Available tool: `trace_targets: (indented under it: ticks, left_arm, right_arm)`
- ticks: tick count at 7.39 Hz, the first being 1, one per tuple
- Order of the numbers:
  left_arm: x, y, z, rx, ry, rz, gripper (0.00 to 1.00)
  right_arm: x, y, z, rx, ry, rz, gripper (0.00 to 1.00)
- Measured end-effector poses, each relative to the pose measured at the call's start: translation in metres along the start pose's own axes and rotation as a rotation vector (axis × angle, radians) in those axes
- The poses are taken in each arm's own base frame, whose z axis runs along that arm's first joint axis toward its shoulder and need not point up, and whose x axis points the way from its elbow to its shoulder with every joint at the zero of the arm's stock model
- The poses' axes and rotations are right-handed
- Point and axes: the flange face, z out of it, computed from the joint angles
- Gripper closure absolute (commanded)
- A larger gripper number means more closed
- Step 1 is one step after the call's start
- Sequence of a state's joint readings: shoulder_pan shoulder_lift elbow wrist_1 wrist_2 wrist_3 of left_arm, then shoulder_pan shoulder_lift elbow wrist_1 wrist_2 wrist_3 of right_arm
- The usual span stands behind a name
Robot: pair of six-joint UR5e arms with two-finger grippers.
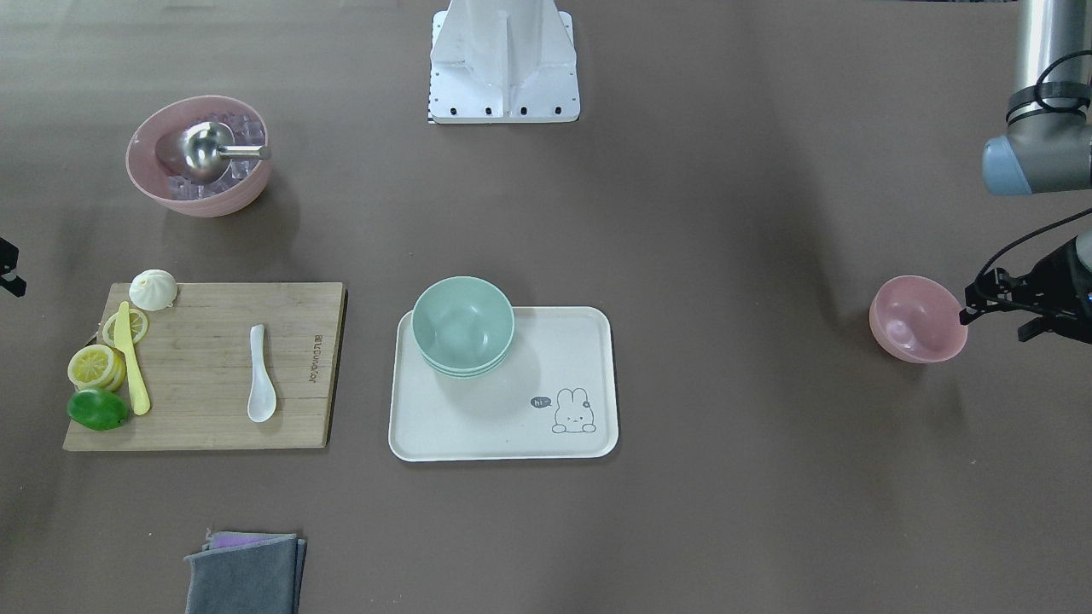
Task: Stack pink bowl on green and place spoon
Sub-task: 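Lower the left gripper onto the small pink bowl rim and grasp it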
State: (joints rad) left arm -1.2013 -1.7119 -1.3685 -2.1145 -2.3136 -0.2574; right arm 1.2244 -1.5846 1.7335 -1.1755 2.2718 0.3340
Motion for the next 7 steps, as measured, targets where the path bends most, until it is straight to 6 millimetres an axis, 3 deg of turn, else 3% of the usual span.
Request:
trace_targets:
  ticks: [4,7]
  left_arm:
    - [0.019,-0.005,0.014,-0.017,0.012,0.034,0.96]
    - [0.021,-0.005,0.014,-0.017,0.015,0.035,1.00]
  right_arm:
    - [0.000,0.000,0.000,0.000,0.000,-0.001,0.00]
    - [0.000,0.000,0.000,0.000,0.000,-0.001,0.00]
